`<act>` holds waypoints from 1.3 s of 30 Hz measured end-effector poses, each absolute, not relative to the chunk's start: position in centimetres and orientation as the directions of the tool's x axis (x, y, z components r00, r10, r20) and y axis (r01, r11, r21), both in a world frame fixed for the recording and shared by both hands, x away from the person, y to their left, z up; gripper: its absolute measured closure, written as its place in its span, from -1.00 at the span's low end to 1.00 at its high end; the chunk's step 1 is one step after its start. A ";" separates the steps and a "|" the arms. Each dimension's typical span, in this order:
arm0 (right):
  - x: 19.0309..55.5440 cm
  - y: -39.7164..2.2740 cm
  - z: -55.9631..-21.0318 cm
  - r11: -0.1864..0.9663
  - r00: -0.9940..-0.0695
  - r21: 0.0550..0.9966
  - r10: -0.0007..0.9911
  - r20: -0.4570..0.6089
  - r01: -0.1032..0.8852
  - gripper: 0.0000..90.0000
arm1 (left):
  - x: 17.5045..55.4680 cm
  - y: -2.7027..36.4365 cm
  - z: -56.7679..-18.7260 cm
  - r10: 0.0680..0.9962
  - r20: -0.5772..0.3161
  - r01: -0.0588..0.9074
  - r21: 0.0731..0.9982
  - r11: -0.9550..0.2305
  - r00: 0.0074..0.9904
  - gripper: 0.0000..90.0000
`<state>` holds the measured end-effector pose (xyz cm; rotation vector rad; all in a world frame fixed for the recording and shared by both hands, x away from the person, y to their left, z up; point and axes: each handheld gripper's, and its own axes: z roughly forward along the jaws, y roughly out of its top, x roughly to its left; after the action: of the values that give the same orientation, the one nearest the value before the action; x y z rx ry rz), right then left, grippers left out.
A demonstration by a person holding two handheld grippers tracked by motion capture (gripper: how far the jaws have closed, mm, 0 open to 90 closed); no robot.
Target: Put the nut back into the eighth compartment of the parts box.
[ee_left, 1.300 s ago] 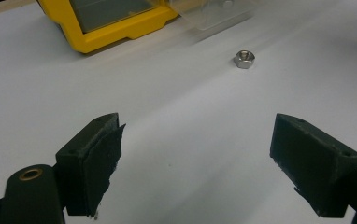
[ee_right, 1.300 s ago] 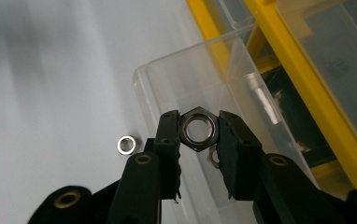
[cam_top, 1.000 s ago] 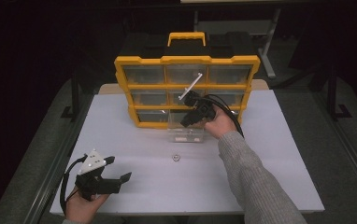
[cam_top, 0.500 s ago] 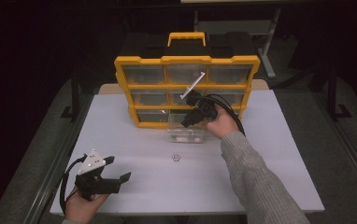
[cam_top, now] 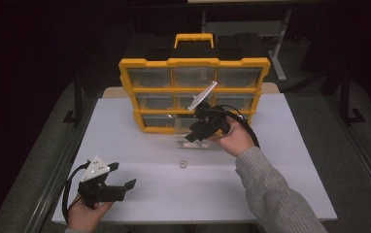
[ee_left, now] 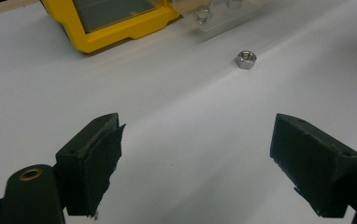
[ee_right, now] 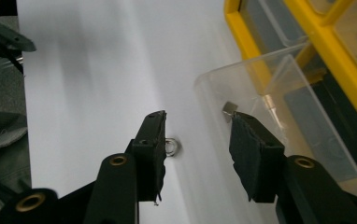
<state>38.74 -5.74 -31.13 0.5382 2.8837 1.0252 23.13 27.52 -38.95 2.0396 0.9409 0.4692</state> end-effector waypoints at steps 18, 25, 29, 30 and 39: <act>35.5 -4.3 -34.1 0.748 -0.955 0.602 0.284 0.090 0.279 0.11 | 23.1 27.5 -38.9 0.763 -0.010 0.449 0.813 -0.371 0.647 -0.65; 35.1 -4.0 -35.8 0.755 -0.952 0.587 0.291 0.097 0.290 0.06 | 23.1 27.5 -38.9 0.758 -0.006 0.451 0.808 -0.381 0.652 -0.65; 34.9 -3.7 -36.8 0.761 -0.953 0.580 0.285 0.104 0.290 0.04 | 23.1 27.5 -38.9 0.758 -0.005 0.449 0.808 -0.381 0.653 -0.65; 34.9 -3.7 -36.9 0.761 -0.952 0.577 0.288 0.107 0.296 0.04 | 23.1 27.5 -38.9 0.758 -0.006 0.450 0.808 -0.380 0.652 -0.65; 34.7 -2.6 -39.1 0.791 -0.957 0.546 0.279 0.080 0.276 0.06 | 23.1 27.4 -38.9 0.760 -0.011 0.449 0.812 -0.372 0.650 -0.65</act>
<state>34.72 -2.60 -39.13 0.4601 2.9687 0.9041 23.10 27.45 -38.93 2.0260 0.9399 0.4678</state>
